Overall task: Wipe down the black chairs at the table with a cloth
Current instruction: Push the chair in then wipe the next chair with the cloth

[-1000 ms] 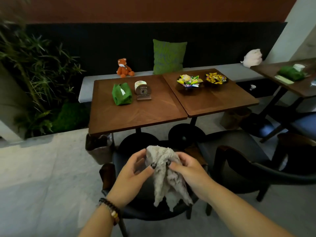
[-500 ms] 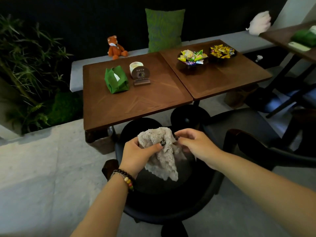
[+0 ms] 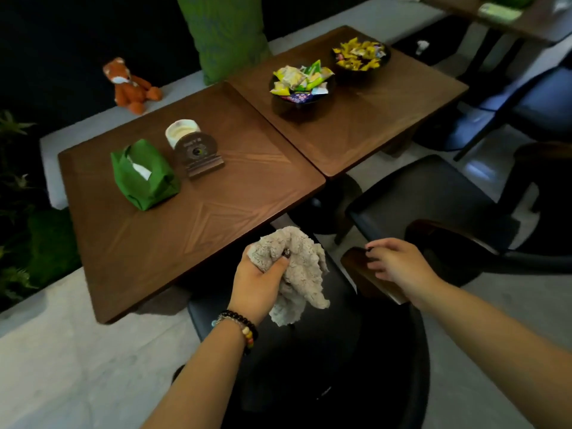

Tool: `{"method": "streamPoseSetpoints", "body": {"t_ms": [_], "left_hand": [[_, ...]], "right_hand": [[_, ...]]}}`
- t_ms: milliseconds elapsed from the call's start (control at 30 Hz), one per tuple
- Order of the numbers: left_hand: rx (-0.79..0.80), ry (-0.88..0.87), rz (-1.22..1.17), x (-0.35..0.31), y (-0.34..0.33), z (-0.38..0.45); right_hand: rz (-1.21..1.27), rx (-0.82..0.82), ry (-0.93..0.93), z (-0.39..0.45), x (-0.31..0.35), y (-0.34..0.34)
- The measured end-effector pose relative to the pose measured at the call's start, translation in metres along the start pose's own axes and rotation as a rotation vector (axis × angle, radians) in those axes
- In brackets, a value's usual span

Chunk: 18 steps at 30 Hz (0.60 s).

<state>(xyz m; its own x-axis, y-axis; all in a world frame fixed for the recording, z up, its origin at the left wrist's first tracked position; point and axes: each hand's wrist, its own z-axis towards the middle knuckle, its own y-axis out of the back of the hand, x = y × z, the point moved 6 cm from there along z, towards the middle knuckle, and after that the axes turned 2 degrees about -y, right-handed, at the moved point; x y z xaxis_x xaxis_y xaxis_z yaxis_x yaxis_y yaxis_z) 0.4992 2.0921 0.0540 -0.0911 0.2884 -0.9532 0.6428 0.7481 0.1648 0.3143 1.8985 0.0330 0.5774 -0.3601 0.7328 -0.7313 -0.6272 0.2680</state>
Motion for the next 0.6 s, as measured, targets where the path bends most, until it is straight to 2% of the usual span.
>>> {"method": "streamPoseSetpoints", "body": {"t_ms": [233,367,467,533,600], "left_hand": [[0.251,0.111,-0.004,0.032,-0.013,0.023],[0.356,0.265,-0.039,0.071,-0.018,0.009],[0.350,0.428,-0.104,0.105,-0.026,-0.012],[0.372,0.598,-0.237,0.131,-0.039,-0.026],[0.405,0.790,-0.383,0.155,-0.056,-0.044]], "right_hand": [[0.051,-0.337,-0.082,-0.036,-0.040,-0.004],[-0.105,-0.536,-0.090,-0.084,-0.087,-0.008],[-0.258,-0.659,-0.145,-0.117,-0.133,-0.010],[-0.209,-0.697,-0.211,-0.129,-0.161,-0.013],[-0.034,-0.675,-0.269,-0.133,-0.186,-0.019]]}}
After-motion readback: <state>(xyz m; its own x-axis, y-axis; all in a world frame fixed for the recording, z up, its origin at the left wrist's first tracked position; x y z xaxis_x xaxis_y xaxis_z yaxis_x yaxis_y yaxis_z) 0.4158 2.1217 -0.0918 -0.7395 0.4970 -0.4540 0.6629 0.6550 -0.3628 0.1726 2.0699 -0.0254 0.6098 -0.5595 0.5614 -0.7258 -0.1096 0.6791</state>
